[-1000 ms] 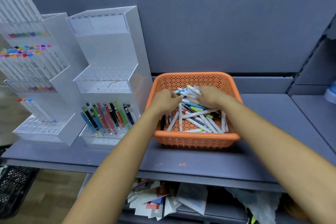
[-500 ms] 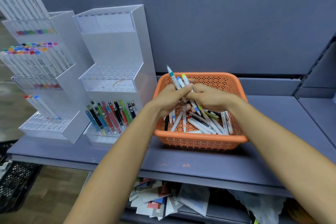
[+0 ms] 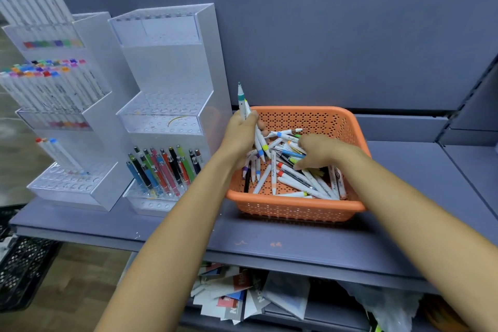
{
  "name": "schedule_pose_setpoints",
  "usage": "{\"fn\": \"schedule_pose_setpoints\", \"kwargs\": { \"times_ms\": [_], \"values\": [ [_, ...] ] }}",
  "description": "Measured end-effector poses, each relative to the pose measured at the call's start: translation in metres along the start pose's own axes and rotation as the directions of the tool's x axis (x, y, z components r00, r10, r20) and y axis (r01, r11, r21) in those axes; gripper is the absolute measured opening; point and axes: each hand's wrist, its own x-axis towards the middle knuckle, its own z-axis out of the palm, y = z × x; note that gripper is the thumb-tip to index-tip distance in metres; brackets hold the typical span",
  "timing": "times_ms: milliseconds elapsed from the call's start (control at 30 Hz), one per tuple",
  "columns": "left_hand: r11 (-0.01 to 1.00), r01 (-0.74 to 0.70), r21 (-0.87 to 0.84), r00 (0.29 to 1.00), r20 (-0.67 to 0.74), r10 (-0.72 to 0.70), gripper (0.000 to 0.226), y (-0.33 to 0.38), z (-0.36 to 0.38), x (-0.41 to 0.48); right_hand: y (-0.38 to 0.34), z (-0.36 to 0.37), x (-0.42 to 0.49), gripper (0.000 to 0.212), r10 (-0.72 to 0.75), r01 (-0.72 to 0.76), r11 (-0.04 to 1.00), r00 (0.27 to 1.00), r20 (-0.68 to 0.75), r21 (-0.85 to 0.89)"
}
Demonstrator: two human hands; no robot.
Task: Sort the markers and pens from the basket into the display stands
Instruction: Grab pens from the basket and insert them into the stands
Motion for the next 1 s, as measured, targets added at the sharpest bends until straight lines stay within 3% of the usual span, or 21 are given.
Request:
{"fn": "schedule_pose_setpoints", "kwargs": {
  "times_ms": [233,333,500,600,667,767,867,1000],
  "values": [
    [0.987,-0.074,0.142,0.997,0.041,0.069,0.025,0.0,0.001,-0.006,-0.007,-0.002,-0.002,0.029,0.028,-0.01,0.994,0.986,0.162,-0.113],
    [0.987,-0.059,0.15,0.996,0.075,0.048,0.021,0.003,0.0,-0.009,-0.004,0.001,-0.001,0.025,0.032,-0.019,0.996,0.988,0.152,-0.086],
    [0.987,-0.036,0.158,0.997,0.068,0.025,0.023,0.004,0.0,-0.011,-0.001,-0.004,0.003,0.025,0.009,-0.01,0.998,1.0,0.011,0.059],
    [0.974,0.004,0.228,0.998,0.053,-0.016,0.019,0.005,0.0,-0.013,0.0,-0.006,0.003,0.028,-0.008,0.021,0.96,0.999,-0.048,0.278],
    [0.972,0.022,0.233,0.998,0.054,-0.035,0.018,0.008,0.0,-0.014,0.0,-0.008,-0.001,0.03,-0.001,0.053,0.845,0.995,-0.099,0.532],
    [0.985,0.067,0.158,0.995,0.056,-0.077,0.019,0.013,-0.001,-0.017,-0.006,-0.016,-0.01,0.031,-0.048,0.118,0.567,0.993,-0.111,0.815],
    [0.991,0.123,-0.051,0.987,0.114,-0.116,0.021,0.018,0.001,-0.023,-0.018,-0.025,-0.019,0.029,-0.075,0.182,0.343,0.983,-0.166,0.922],
    [0.969,0.146,-0.201,0.977,0.184,-0.109,0.019,0.03,0.012,-0.037,-0.033,-0.037,-0.032,0.03,0.07,0.328,0.271,0.931,-0.358,0.905]
  ]
}}
